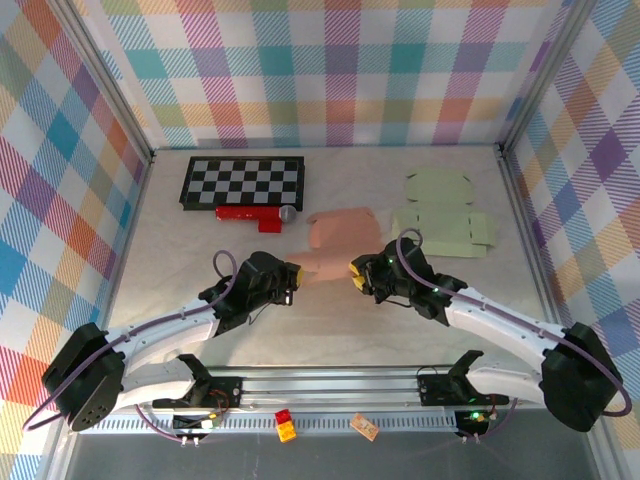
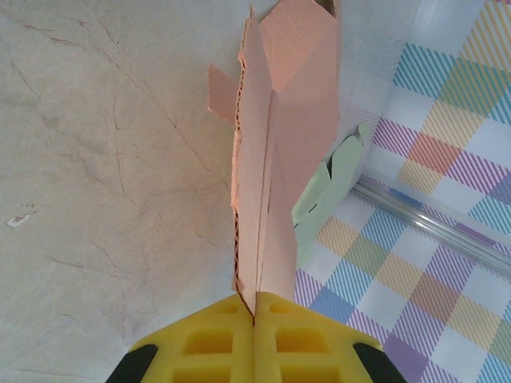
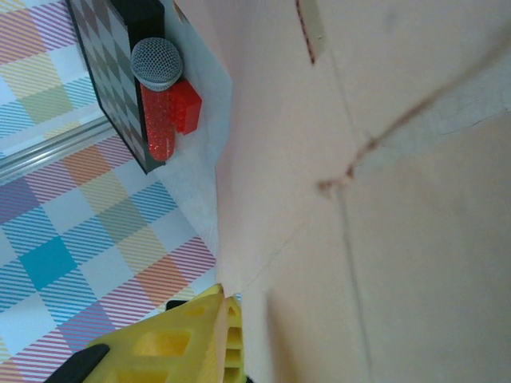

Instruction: Fold the paper box

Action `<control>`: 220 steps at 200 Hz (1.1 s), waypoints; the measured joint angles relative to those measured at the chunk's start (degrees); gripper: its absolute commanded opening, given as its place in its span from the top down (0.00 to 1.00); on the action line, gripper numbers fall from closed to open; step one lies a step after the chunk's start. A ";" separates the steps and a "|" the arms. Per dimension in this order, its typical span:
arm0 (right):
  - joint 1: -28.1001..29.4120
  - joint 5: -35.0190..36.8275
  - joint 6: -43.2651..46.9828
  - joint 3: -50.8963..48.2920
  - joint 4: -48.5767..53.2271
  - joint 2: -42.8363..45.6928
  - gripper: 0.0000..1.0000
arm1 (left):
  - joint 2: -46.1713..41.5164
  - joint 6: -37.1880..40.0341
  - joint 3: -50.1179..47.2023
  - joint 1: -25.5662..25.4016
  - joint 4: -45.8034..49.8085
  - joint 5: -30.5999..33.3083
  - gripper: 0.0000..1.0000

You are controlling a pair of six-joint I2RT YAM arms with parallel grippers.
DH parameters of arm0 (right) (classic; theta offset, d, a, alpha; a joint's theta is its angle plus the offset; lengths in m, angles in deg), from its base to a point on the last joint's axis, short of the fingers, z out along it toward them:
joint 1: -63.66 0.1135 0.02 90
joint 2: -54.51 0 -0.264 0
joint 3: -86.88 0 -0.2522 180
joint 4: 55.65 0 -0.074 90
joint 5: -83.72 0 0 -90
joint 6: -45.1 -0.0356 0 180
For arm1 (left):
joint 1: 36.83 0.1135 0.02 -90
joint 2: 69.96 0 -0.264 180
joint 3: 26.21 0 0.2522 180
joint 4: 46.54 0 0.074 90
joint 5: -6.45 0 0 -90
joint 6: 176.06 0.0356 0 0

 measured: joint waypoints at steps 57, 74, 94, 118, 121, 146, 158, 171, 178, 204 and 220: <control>0.02 1.25 -1.51 2.73 5.64 1.05 0.83 | 0.28 -0.20 0.81 -0.28 0.00 0.76 1.00; 0.02 1.49 -1.70 3.21 7.06 0.39 0.86 | 0.42 -0.22 0.94 -0.48 0.00 0.90 1.00; 0.13 1.97 -1.75 3.82 8.15 -0.07 0.93 | 0.44 -0.42 0.96 -0.61 0.02 0.83 1.00; 0.28 2.80 -1.62 6.34 10.14 -0.76 1.00 | 0.44 -0.42 1.16 -0.79 0.44 0.87 0.77; 0.28 2.82 -1.49 6.73 10.40 -0.87 1.00 | 0.44 -0.37 1.27 -0.79 0.66 0.87 0.70; 0.24 2.86 -0.48 11.76 13.55 -2.89 1.00 | -0.76 1.33 3.91 -0.85 5.40 0.22 0.30; -0.15 2.47 0.50 15.21 15.82 -3.98 1.00 | -2.12 3.91 6.86 -0.85 10.01 -0.13 0.24; -0.76 1.84 1.79 19.61 18.69 -5.29 1.00 | -3.56 7.85 11.47 -0.85 16.44 -0.44 0.21; -1.20 1.25 2.47 22.29 20.28 -6.10 1.00 | -4.33 10.78 14.60 -0.85 20.48 -0.42 0.21; -3.52 -1.22 4.92 31.89 25.18 -9.33 1.00 | -6.56 22.01 26.08 -0.85 34.67 1.60 0.20; -4.83 -3.21 6.19 37.16 27.56 -11.65 1.00 | -8.02 29.88 30.58 -0.83 41.75 4.04 0.25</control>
